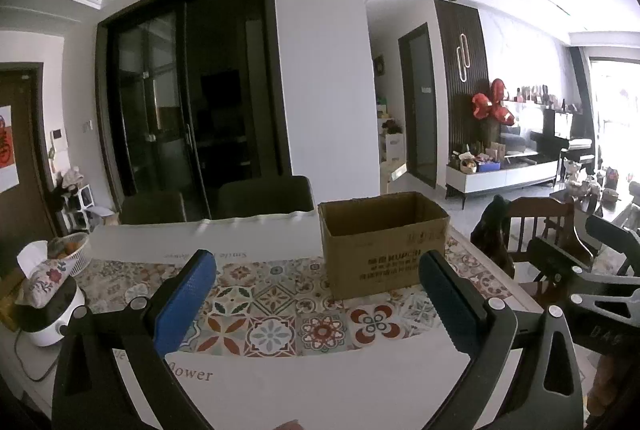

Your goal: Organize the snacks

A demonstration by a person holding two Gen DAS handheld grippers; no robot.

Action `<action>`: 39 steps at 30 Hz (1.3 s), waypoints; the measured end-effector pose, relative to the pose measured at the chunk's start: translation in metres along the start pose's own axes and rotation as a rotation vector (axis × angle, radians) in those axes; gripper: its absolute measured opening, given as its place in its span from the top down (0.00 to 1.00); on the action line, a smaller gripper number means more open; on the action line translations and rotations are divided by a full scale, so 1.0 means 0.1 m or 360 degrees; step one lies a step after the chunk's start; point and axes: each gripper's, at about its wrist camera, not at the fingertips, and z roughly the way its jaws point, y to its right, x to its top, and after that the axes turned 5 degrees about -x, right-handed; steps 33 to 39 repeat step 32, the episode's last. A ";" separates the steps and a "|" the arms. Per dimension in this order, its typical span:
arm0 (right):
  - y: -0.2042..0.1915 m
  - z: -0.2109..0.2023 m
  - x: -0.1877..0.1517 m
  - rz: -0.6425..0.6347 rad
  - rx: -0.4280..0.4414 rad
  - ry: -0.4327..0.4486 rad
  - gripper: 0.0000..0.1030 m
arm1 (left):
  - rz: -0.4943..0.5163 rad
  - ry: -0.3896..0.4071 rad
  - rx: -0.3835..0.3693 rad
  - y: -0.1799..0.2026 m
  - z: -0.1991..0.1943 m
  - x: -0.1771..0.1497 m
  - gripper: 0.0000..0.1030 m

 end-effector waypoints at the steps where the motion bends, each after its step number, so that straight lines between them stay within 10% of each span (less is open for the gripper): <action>1: 0.00 -0.02 -0.01 -0.0004 -0.0003 0.0002 0.04 | -0.0003 0.0001 0.0000 0.00 -0.01 0.00 0.00; 39: -0.06 -0.16 -0.03 -0.0048 -0.0013 0.0017 0.04 | -0.0007 0.0007 0.0033 -0.04 -0.07 0.00 0.00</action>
